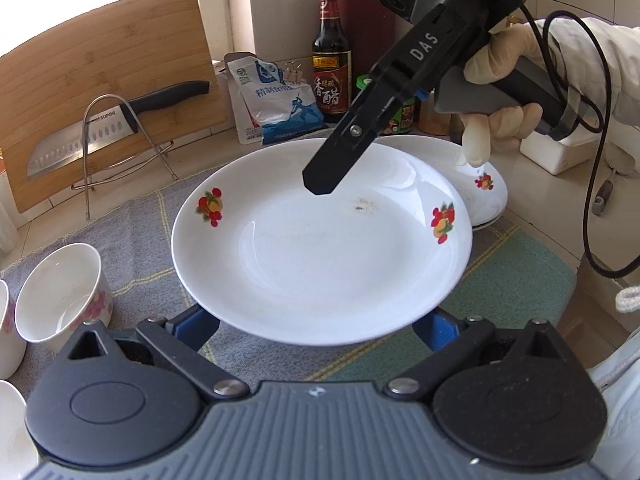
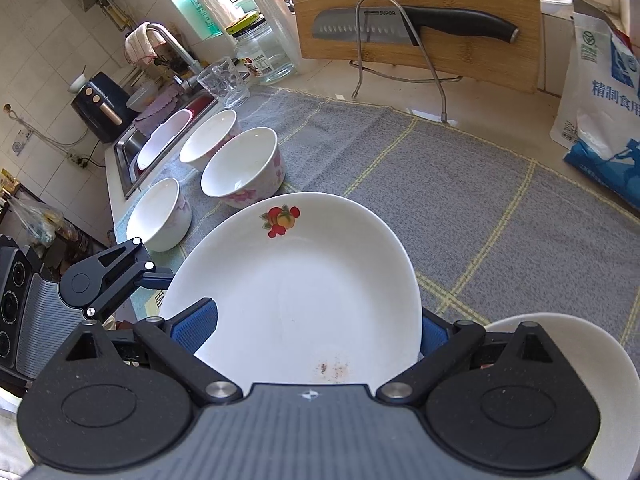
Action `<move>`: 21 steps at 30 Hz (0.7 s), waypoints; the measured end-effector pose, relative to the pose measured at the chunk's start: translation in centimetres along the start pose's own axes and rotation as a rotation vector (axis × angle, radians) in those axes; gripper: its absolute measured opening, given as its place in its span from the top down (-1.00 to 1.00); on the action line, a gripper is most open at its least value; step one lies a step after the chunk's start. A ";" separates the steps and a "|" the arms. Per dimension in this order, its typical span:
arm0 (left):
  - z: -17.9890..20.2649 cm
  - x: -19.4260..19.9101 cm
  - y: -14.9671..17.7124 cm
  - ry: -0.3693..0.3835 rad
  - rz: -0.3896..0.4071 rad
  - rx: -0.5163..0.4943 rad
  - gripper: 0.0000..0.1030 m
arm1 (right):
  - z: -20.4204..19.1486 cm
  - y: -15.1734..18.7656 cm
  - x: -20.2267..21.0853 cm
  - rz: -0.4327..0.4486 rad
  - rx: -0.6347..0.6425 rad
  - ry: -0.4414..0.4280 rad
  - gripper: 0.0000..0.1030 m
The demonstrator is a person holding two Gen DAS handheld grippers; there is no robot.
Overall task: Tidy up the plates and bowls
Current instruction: 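Carry the fruit-print plate over the plate stack with the right tool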
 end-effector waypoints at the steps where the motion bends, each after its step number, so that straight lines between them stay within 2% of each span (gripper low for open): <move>1: 0.2 -0.1 -0.1 0.008 0.002 -0.004 -0.96 | 0.1 0.4 0.5 0.007 -0.006 0.008 -0.97; 21: 4.8 -3.0 -3.5 0.147 0.024 -0.123 -0.96 | 3.5 6.5 6.9 0.122 -0.132 0.107 -0.97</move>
Point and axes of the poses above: each gripper's, at about its wrist camera, not at the fingertips, and x roughly against the way its jaws point, z to its right, y to its underside, the point moved 1 cm from there along -x, roughly the way its jaws point, and after that the axes turned 9 degrees about -y, right-handed, at the moved point
